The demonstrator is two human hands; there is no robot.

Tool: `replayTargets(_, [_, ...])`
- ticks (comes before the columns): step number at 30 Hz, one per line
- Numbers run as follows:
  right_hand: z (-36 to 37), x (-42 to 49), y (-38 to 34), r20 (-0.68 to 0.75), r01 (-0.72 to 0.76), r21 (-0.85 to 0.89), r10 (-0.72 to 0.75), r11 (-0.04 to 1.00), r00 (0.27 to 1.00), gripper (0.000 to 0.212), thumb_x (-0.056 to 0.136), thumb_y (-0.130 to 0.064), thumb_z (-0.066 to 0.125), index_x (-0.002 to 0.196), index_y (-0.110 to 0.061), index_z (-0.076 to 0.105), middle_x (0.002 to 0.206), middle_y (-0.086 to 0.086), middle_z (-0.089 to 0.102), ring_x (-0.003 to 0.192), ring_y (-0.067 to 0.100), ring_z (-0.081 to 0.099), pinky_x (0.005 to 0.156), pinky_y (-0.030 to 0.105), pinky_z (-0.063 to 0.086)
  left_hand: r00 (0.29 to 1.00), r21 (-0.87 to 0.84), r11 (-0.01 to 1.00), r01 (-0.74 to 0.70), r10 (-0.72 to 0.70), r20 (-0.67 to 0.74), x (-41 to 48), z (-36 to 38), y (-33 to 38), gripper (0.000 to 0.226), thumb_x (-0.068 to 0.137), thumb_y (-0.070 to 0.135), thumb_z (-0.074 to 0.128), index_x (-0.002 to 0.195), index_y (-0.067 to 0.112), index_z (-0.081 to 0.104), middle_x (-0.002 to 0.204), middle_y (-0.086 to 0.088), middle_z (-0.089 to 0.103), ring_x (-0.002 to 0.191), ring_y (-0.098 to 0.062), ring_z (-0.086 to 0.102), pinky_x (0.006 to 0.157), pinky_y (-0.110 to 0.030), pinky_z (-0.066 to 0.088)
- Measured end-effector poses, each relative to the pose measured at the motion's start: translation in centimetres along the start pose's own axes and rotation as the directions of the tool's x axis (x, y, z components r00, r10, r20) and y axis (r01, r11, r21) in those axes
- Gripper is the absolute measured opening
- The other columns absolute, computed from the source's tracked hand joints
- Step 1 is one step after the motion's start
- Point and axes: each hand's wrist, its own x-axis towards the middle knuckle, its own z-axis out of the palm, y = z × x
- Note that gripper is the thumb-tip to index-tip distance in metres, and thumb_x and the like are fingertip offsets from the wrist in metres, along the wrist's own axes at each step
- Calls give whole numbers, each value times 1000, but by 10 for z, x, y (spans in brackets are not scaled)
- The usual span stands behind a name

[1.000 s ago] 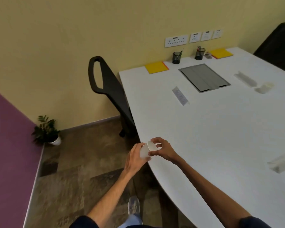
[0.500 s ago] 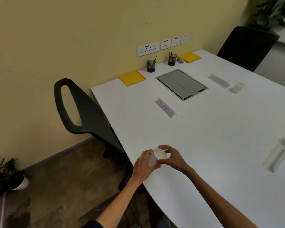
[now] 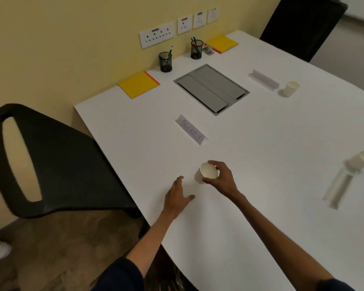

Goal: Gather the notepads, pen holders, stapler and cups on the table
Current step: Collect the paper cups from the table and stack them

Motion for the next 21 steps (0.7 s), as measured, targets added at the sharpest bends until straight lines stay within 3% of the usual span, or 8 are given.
replayTargets(5, [-15, 46, 17, -53, -4, -49, 2, 999, 999, 76, 59, -21, 88, 128, -19, 56, 128, -1, 58, 118, 20, 54, 98, 34, 44, 992, 153, 988, 6, -25, 122, 44, 14, -3, 108, 76, 49, 77, 155, 22, 9, 162, -5, 15, 150, -21, 12, 118, -41, 27])
replayTargets(9, [-23, 82, 28, -104, -75, -65, 68, 995, 992, 82, 61, -22, 87, 134, -19, 50, 132, -1, 59, 117, 19, 56, 99, 36, 45, 991, 276, 960, -34, -4, 136, 73, 29, -6, 107, 75, 57, 73, 155, 29, 8, 164, -7, 4, 151, -22, -5, 121, -46, 13])
replayTargets(15, [-20, 125, 35, -122, -90, -135, 74, 987, 990, 84, 63, -32, 83, 137, -24, 43, 132, -4, 56, 119, 21, 53, 95, 39, 46, 992, 393, 919, -32, -19, 126, 106, 42, -20, 123, 64, 92, 47, 155, 30, -8, 161, -2, -22, 147, -21, -26, 116, -49, -17])
replayTargets(18, [-18, 147, 35, -112, -71, -178, 51, 981, 992, 83, 64, -32, 83, 136, -21, 42, 132, -2, 56, 118, 23, 53, 92, 37, 46, 991, 446, 894, -47, -14, 131, 113, 43, -31, 128, 57, 99, 38, 153, 34, -16, 158, -1, -31, 144, -21, -33, 115, -52, -21])
replayTargets(21, [-16, 165, 37, -121, -58, -212, 33, 976, 992, 81, 64, -33, 84, 133, -19, 44, 126, 2, 59, 113, 26, 56, 87, 38, 48, 975, 457, 888, -52, -53, 214, 125, 41, -31, 131, 54, 99, 42, 148, 38, -26, 151, -3, -43, 138, -24, -43, 111, -58, -24])
